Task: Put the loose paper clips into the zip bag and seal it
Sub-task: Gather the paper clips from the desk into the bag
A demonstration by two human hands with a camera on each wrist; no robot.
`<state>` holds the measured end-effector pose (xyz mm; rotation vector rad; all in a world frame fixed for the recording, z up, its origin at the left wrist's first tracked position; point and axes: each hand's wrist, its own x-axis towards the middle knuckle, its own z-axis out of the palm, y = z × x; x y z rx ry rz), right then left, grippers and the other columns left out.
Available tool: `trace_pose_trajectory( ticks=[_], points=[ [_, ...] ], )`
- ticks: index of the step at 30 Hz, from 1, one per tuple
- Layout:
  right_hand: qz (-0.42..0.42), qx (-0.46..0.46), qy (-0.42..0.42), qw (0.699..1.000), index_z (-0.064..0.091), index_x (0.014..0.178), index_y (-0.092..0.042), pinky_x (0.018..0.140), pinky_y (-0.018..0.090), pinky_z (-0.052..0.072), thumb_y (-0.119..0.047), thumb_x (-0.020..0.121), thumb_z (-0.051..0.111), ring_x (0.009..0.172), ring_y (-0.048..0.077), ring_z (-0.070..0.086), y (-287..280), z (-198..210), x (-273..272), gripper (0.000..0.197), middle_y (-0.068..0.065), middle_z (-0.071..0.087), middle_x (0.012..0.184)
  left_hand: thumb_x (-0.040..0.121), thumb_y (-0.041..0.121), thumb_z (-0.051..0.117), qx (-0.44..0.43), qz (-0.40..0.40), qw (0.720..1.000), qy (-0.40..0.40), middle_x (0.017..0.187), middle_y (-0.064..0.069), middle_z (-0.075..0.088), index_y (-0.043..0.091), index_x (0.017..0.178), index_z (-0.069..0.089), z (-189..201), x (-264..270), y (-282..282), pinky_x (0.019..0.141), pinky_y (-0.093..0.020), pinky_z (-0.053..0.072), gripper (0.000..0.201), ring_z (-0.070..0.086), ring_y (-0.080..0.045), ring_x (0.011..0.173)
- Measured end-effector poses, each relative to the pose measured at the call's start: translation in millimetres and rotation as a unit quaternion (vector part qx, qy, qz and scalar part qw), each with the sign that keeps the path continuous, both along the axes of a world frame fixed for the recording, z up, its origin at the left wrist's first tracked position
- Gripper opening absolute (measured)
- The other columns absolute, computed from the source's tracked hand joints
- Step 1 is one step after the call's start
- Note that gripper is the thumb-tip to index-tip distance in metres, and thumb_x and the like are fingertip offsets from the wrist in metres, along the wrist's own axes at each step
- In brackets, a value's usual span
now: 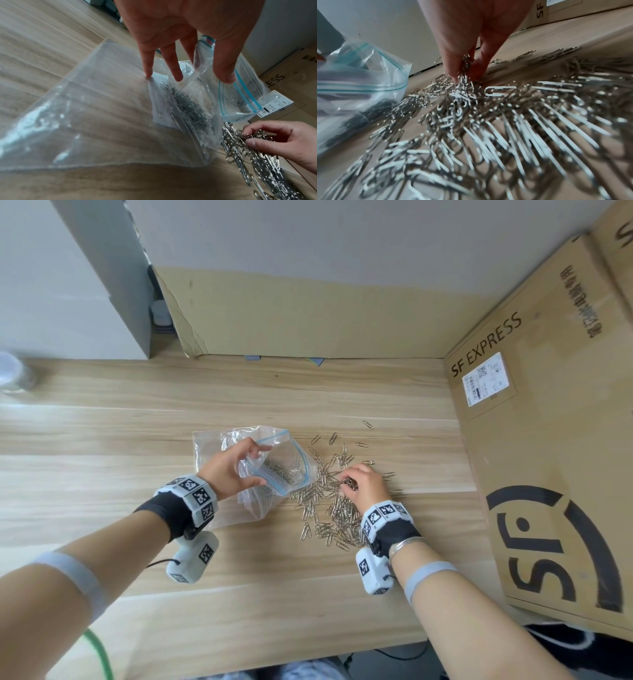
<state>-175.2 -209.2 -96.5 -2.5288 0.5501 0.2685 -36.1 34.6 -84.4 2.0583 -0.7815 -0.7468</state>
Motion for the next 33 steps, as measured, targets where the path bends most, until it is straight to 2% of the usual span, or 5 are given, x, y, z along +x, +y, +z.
trace_pose_trajectory(
  ticks=[6, 12, 19, 26, 33],
  points=[
    [-0.030, 0.009, -0.024, 0.999, 0.071, 0.089, -0.015, 0.081, 0.030, 0.054, -0.011, 0.079, 0.066, 0.085, 0.016, 0.065, -8, 14, 1, 0.011, 0.004, 0.068, 0.106, 0.067, 0.017, 0.075, -0.010, 0.021, 0.999, 0.024, 0.126, 0.003, 0.056, 0.063, 0.082, 0.033, 6, -3, 0, 0.102, -0.043, 0.041, 0.064, 0.055, -0.020, 0.113],
    [-0.001, 0.049, -0.072, 0.996, 0.070, 0.087, -0.021, 0.041, 0.011, 0.044, -0.017, 0.081, 0.065, 0.043, 0.007, 0.048, 8, 49, 21, 0.008, -0.002, 0.069, 0.105, 0.067, 0.018, 0.075, -0.008, 0.035, 0.999, 0.037, 0.126, 0.006, 0.055, 0.060, 0.082, 0.033, 13, -6, 0, 0.100, -0.048, 0.042, 0.061, 0.055, -0.021, 0.113],
    [0.097, 0.106, -0.186, 0.972, 0.071, 0.081, -0.014, 0.071, 0.022, 0.051, -0.005, 0.076, 0.067, 0.074, 0.016, 0.064, 65, 75, 60, 0.011, 0.003, 0.069, 0.087, 0.067, 0.007, 0.074, -0.062, 0.064, 0.992, 0.092, 0.107, 0.039, 0.056, 0.046, 0.074, 0.034, 9, -10, 2, 0.099, -0.035, 0.044, 0.057, 0.059, -0.014, 0.107],
    [0.152, 0.145, -0.102, 0.972, 0.072, 0.096, -0.018, 0.092, 0.028, 0.048, -0.016, 0.080, 0.066, 0.100, 0.015, 0.062, 80, 64, 59, 0.017, 0.002, 0.065, 0.117, 0.070, 0.001, 0.070, -0.118, 0.093, 0.982, 0.111, 0.115, 0.017, 0.055, 0.025, 0.080, 0.034, 10, -17, 9, 0.099, -0.034, 0.045, 0.045, 0.058, -0.015, 0.110],
    [0.009, 0.047, -0.064, 0.997, 0.051, 0.118, -0.026, 0.082, 0.029, 0.050, -0.036, 0.074, 0.070, 0.088, 0.011, 0.055, 47, 65, 59, 0.049, -0.004, 0.055, 0.107, 0.064, 0.023, 0.071, -0.146, 0.116, 0.974, 0.130, 0.114, 0.030, 0.059, 0.044, 0.083, 0.039, 13, -15, 23, 0.100, -0.051, 0.042, 0.043, 0.060, -0.013, 0.107]
  ],
)
